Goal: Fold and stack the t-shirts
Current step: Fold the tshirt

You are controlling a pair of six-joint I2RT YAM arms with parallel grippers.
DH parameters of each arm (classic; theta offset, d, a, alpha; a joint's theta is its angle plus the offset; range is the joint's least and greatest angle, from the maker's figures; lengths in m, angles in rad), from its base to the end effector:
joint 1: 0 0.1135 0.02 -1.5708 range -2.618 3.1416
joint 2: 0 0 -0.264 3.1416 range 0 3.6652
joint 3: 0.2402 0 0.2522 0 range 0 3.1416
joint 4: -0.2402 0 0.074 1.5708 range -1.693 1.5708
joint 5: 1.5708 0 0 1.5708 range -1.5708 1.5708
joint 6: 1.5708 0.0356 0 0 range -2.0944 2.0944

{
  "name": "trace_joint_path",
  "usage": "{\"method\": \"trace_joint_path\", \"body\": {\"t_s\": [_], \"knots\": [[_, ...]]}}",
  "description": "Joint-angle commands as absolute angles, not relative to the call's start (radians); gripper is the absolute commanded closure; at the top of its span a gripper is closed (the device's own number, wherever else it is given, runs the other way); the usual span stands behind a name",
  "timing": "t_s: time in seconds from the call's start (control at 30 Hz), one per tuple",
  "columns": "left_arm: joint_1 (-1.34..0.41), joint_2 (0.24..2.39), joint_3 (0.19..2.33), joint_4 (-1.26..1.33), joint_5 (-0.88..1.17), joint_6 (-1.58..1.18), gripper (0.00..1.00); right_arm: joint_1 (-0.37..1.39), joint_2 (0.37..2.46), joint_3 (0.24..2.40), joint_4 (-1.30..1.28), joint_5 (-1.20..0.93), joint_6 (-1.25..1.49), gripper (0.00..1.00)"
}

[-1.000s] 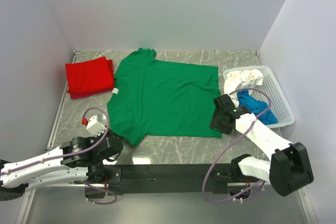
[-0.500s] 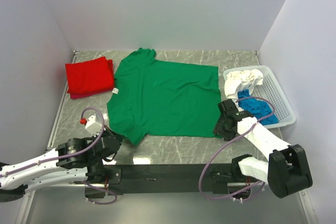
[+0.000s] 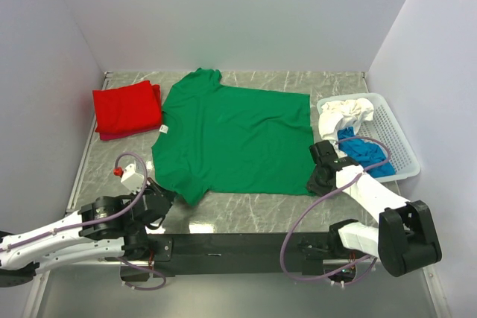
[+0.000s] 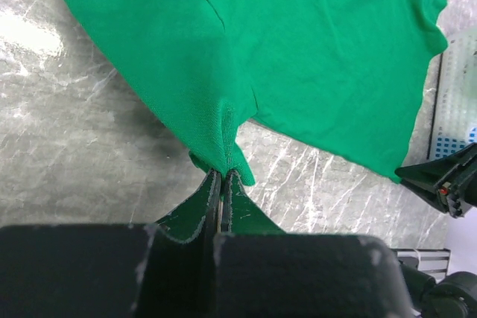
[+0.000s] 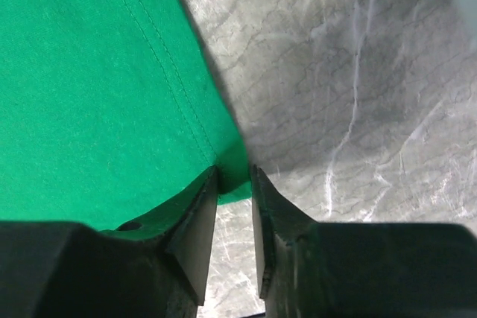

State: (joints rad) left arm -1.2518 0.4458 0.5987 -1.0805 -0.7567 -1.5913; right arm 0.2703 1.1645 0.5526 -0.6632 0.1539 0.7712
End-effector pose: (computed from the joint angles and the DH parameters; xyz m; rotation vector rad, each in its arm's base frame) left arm 0.0466 -0.0632 0.2440 -0.6709 2.1582 -0.6057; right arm 0.1773 0.0435 0.1600 0.7275 2.7137 0.0203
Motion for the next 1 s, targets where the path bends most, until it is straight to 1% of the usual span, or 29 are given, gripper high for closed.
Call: {"method": "trace_joint_path", "body": {"t_s": [0.0,0.3,0.4,0.43,0.6,0.8,0.97], "knots": [[-1.256,0.426,0.597,-1.062,-0.761,-1.58,0.99,0.264,1.161,0.526,-0.647,0.163,0.799,0.69],[-1.256,0.41,0.595,-1.051,-0.756,-1.566,0.99,0.264,1.118,0.494,-0.657,0.163,0.818,0.74],[-1.256,0.41,0.595,-1.048,-0.755,-1.562,0.99,0.265,1.12,0.494,-0.652,0.156,0.811,0.95],[-1.256,0.41,0.595,-1.048,-0.753,-1.562,0.99,0.265,1.124,0.494,-0.652,0.155,0.807,1.0],[-1.256,0.405,0.595,-1.04,-0.752,-1.549,0.99,0.287,1.098,0.503,-0.67,0.175,0.816,1.0],[-1.256,0.348,0.589,-1.026,-0.736,-1.539,0.99,0.411,1.037,0.589,-0.808,0.291,0.88,1.0],[-1.258,0.311,0.586,-1.02,-0.726,-1.536,0.99,0.504,1.026,0.633,-0.899,0.337,0.949,1.0]]}}
